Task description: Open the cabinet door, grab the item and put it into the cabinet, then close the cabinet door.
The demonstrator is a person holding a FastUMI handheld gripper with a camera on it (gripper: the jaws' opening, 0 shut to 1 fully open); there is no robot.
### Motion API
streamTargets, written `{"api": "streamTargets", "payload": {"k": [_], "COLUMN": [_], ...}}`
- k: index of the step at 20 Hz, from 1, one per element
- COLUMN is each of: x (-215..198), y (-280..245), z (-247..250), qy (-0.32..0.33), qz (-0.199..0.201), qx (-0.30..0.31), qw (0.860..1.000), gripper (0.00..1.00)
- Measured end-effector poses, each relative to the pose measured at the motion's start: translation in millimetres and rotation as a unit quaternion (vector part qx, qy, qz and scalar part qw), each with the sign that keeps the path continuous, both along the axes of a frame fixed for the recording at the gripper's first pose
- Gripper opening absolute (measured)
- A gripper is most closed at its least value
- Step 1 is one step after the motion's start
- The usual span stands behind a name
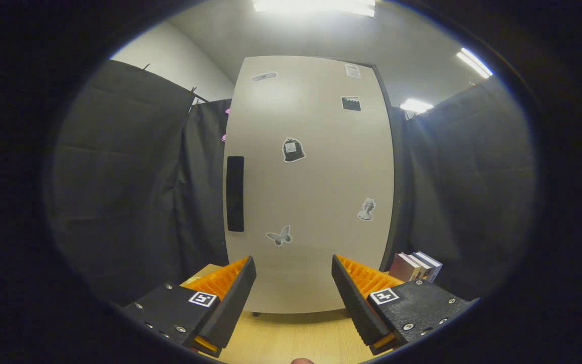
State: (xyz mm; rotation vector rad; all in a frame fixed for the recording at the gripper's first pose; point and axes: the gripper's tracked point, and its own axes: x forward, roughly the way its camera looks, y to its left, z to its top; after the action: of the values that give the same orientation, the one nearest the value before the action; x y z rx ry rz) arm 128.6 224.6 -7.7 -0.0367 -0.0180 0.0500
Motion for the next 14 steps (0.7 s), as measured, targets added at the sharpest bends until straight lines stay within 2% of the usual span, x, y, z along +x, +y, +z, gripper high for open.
{"api": "streamTargets", "payload": {"k": [14], "x": [0], "y": [13], "z": [2], "qy": [-0.001], "qz": [0.007], "qx": [-0.006], "qw": [1.000], "gripper": [0.94]}}
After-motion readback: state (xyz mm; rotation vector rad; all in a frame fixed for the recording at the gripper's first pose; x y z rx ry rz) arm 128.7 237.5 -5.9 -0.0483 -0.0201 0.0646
